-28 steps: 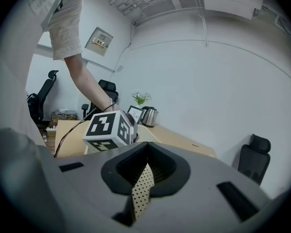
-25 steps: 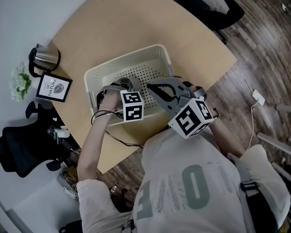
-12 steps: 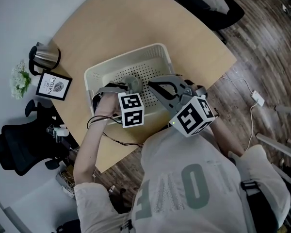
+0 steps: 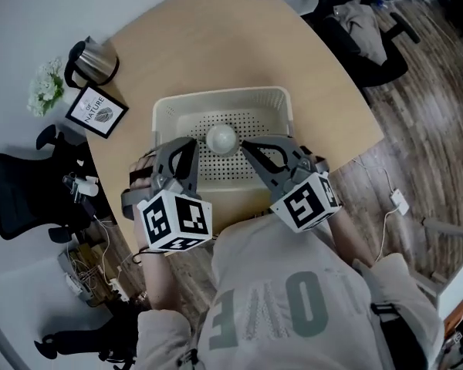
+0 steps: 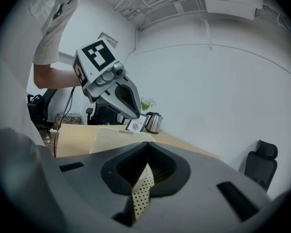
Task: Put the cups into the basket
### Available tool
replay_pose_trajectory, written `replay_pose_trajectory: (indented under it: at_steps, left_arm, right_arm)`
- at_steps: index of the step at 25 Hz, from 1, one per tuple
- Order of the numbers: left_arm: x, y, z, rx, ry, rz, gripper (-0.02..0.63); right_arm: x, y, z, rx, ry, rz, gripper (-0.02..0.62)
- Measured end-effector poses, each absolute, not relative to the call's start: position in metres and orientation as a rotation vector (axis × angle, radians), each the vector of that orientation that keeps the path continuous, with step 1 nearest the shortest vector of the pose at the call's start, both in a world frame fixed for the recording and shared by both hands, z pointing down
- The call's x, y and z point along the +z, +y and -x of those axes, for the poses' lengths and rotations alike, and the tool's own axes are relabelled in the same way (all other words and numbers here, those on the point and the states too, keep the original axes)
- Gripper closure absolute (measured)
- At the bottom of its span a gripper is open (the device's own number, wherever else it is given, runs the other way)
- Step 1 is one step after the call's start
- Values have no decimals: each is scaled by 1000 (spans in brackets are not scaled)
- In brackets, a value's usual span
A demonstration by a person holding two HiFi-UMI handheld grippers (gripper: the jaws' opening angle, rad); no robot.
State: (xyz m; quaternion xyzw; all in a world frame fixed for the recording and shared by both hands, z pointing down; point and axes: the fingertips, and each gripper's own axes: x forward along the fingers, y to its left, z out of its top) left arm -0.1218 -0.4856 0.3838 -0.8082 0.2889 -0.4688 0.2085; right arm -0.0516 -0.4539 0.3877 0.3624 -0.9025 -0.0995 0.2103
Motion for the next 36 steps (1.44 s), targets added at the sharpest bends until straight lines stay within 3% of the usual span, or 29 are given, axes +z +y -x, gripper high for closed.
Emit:
replay_pose_trajectory:
  at_steps: [5, 9, 12, 36]
  left_arm:
    - [338, -487, 157, -534, 1628, 2597, 595]
    - [346, -482, 165, -13, 1905, 2751, 595]
    - [344, -478, 161, -4, 1913, 2532, 595]
    - [366, -472, 162, 18, 1979, 2471, 595]
  right_arm:
    - [360, -459, 61, -315, -2621, -1079, 597]
    - [342, -471, 58, 73, -2893, -1270, 597]
    - [356, -476, 63, 307, -2920, -1301, 597]
    - [378, -467, 86, 164, -2816, -1215, 597]
